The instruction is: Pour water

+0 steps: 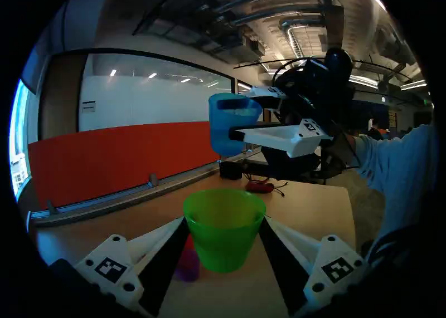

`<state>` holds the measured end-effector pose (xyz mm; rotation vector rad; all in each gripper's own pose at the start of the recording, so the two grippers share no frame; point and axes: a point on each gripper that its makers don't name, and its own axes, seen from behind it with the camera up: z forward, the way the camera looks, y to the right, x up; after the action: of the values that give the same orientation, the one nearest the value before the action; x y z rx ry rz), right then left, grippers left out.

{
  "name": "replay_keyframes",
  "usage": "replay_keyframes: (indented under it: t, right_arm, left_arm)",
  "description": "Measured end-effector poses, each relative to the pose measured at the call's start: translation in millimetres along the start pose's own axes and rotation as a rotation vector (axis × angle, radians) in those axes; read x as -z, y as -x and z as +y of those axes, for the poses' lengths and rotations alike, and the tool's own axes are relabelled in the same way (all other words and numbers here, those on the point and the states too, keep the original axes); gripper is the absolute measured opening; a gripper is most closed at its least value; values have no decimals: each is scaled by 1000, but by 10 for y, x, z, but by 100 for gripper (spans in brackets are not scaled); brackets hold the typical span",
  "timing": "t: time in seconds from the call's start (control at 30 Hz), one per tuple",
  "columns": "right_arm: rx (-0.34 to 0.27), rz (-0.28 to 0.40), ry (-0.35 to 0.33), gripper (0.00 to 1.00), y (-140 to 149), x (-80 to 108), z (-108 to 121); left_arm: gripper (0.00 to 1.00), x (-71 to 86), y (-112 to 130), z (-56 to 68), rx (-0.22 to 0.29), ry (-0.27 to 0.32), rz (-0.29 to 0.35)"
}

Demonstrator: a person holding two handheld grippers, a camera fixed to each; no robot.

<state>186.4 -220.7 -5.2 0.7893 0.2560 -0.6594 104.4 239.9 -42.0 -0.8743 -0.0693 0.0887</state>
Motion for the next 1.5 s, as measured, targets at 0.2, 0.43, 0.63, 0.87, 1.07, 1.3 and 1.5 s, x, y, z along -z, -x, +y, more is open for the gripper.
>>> replay_keyframes:
  t: [0.2,0.43,0.63,0.87,1.07,1.3,1.5]
  right_arm:
    - [87,4,-1,89,-89,-80,68]
    - [203,2,4,89,-162,-167,127]
    - [298,-3,7,89,-214,-229,172]
    - [401,-4,12,89,-289,-302,199]
    - [464,-6,16,89,-341,-353,238]
    - [525,-11,29,89,-378,-393,321]
    - [575,-14,37,89,-389,-418,341]
  left_arm:
    - [85,-32,-42,35,4,10,8]
    - [85,-77,-59,75,5,21,11]
    - [85,-114,-89,119,5,31,16]
    - [85,-142,-117,151,5,41,21]
    - [85,-153,-134,163,5,47,25]
    - [85,-160,-149,168,10,52,32]
    - [85,-165,-150,154,10,51,34]
